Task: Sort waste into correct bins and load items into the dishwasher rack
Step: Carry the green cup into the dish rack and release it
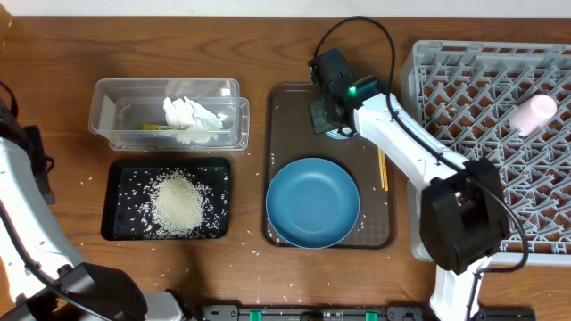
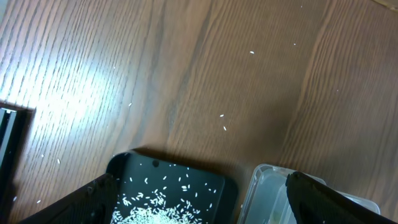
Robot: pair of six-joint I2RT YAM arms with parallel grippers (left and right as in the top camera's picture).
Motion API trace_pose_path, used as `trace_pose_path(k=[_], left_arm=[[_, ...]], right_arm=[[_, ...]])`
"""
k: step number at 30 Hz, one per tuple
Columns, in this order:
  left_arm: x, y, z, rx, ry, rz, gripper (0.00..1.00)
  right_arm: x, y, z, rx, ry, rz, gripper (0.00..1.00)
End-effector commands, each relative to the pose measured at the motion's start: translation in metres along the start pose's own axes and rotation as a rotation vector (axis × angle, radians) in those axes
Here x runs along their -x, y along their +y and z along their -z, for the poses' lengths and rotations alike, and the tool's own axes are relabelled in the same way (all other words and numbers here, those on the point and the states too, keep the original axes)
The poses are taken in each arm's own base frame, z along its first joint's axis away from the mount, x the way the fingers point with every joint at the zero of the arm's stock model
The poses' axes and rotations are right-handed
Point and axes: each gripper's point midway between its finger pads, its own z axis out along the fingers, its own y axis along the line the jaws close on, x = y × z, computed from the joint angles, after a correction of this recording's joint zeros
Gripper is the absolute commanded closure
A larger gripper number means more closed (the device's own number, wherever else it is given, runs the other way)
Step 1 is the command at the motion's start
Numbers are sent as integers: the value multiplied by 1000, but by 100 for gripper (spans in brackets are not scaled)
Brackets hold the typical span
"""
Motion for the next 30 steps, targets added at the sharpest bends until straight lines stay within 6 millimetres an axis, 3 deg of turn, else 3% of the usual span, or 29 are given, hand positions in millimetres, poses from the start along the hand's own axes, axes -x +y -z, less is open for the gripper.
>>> trace_pose_path(k=[1, 7, 11, 14, 23, 30], left_arm=[[0, 3, -1, 13, -2, -11, 11], [0, 2, -1, 12, -2, -11, 11], [0, 3, -1, 13, -2, -11, 11], [0, 3, -1, 13, -2, -11, 11], [0, 3, -1, 13, -2, -11, 11], [0, 3, -1, 13, -2, -11, 11]], right_arm=[[46, -20, 70, 11, -175, -71, 99], [65, -83, 151, -30, -330, -130, 99], [54, -144, 189, -74, -363, -242, 99], [33, -186, 208, -50, -344, -338, 99], [-20, -246, 227, 380, -358, -425, 99], [-60, -277, 213, 603, -443, -551, 99]])
